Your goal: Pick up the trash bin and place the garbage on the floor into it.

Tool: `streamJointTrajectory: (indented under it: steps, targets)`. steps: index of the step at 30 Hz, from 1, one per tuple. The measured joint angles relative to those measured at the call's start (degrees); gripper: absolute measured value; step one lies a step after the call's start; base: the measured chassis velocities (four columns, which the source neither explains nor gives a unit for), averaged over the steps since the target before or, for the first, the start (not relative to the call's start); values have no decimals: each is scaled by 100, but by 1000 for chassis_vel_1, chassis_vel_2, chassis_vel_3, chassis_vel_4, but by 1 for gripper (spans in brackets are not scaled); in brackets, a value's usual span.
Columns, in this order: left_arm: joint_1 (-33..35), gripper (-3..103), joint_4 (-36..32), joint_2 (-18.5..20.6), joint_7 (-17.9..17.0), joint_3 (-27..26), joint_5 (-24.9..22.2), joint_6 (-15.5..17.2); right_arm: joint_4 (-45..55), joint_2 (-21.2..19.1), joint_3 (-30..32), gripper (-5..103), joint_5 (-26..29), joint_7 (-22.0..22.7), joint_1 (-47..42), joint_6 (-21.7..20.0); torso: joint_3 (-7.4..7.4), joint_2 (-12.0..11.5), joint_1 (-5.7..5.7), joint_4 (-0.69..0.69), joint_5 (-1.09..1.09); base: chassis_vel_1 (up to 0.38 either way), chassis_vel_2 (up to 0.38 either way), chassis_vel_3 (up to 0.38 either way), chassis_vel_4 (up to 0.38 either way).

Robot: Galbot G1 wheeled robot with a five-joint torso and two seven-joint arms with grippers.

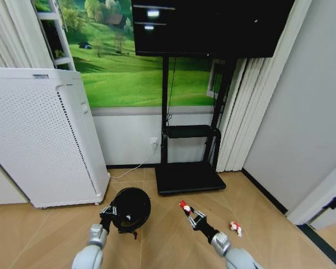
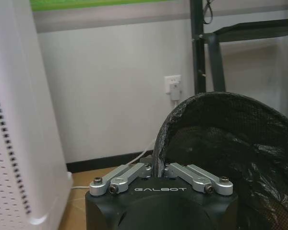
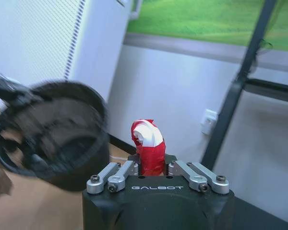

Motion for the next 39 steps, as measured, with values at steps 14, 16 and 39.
streamJointTrajectory:
  steps: [14, 16, 39]
  targets:
    - [-764, 4, 512, -227, -58, 670, 204, 82, -904, 518, -1276, 22, -15, 5, 1354, 223, 0, 0, 1, 0, 3, 0, 0, 0, 0]
    - [-804, 4, 567, -274, -61, 721, 221, 86, -1143, 675, -1489, 22, -19, 40, 1585, 224, 1, 0, 0, 1, 2, 0, 0, 0, 0]
    - [-595, 4, 519, -399, -50, 767, 334, 45, -1609, 1038, -1762, 71, -24, 396, 1938, -99, 1, 0, 0, 0, 2, 0, 0, 0, 0]
